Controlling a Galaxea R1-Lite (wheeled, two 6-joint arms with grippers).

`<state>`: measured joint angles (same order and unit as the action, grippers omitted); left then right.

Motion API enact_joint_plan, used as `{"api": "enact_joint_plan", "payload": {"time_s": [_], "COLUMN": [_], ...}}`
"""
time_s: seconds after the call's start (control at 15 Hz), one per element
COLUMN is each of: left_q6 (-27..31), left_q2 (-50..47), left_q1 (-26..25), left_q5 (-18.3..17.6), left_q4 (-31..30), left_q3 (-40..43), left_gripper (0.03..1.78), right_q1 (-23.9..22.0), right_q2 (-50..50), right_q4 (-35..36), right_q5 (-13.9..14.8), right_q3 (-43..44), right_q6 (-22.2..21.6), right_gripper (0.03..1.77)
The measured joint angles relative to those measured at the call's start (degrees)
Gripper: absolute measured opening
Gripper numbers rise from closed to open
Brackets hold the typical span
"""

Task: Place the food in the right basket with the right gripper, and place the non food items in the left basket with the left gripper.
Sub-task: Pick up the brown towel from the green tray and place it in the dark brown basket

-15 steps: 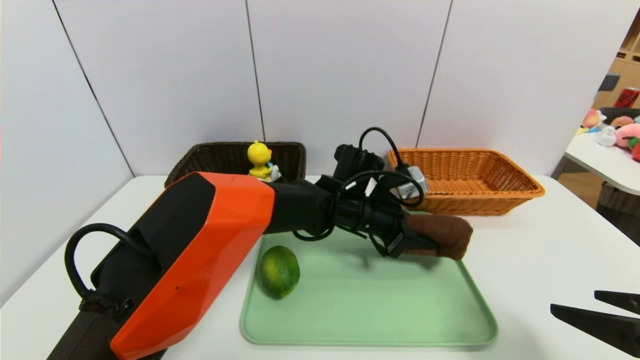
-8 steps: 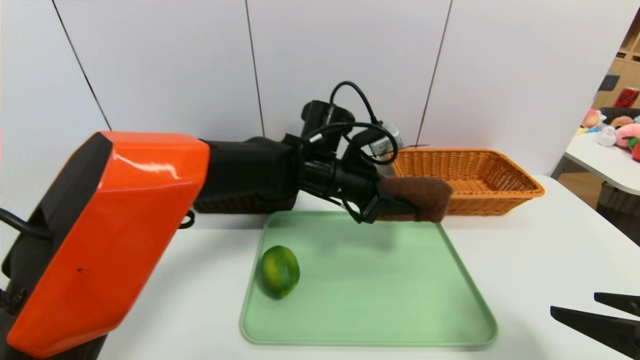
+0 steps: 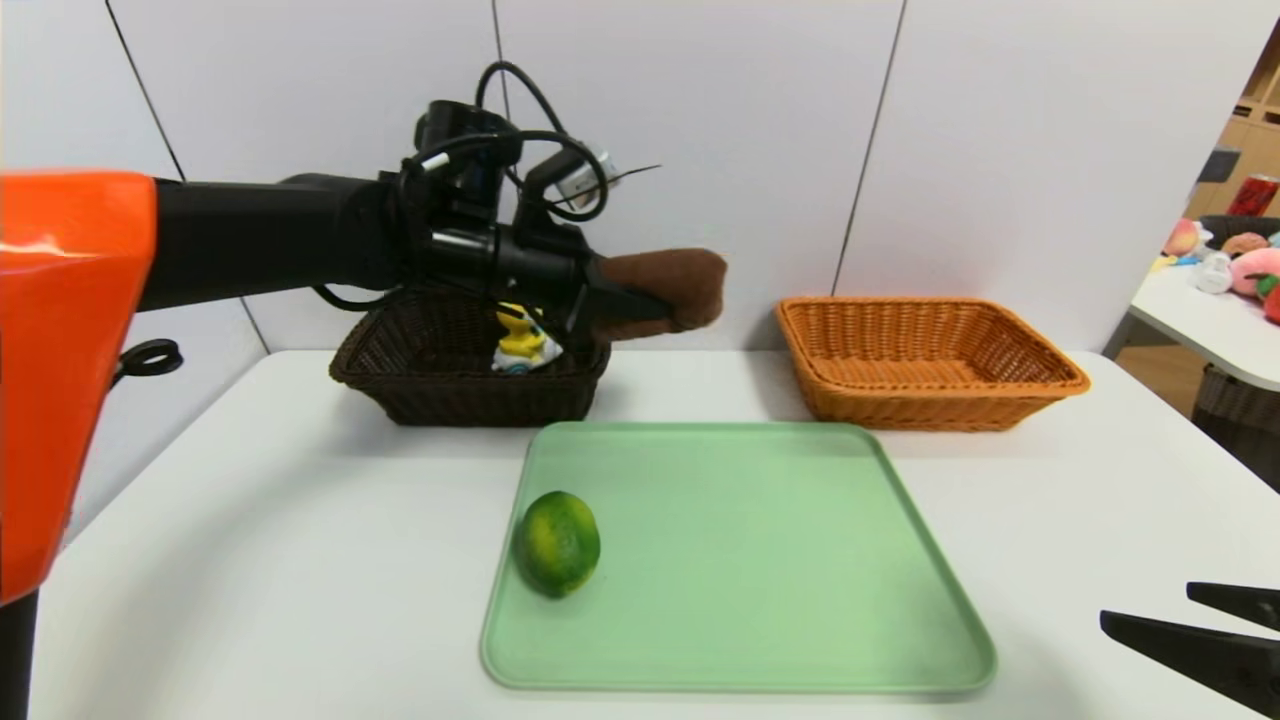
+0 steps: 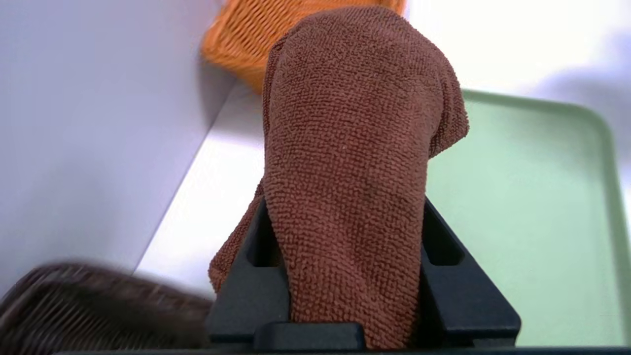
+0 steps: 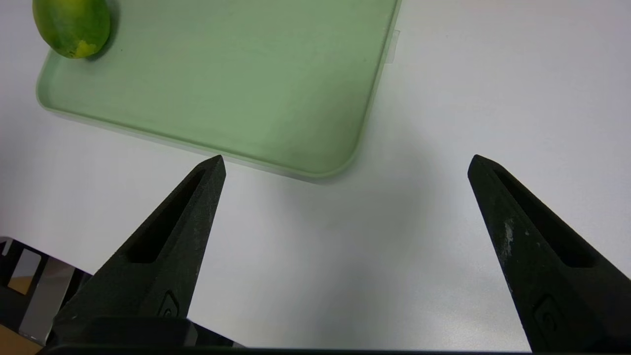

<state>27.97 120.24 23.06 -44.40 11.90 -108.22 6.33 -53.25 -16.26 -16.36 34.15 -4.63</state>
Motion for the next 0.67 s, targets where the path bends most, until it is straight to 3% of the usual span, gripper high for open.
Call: {"api": "enact_joint_plan", "payload": {"time_s": [0.2, 0.47, 0.67], "left_q6": [3.1, 7.36, 11.06], "left_q2": [-1.77, -1.77, -0.34], "left_q1": [-6.7, -15.1, -19.37], "left_q5": [-0.3, -0.37, -0.39], "left_q4": [3.83, 4.55, 7.14], "left_q3": [0.94, 2.07, 2.6], "left_gripper": [0.59, 0.59, 0.59], "right_q1": [0.0, -0.02, 0.01], "right_q2": [-0.09, 0.02, -0.22], "right_q4": [0.0, 0.0, 0.0], "right_q5": [-0.06, 0.18, -0.06], "right_q3": [-0.06, -0.22, -0.22], "right_q6": [-0.02, -0.07, -0.02], "right_gripper": [1.7, 1.7, 1.7]}}
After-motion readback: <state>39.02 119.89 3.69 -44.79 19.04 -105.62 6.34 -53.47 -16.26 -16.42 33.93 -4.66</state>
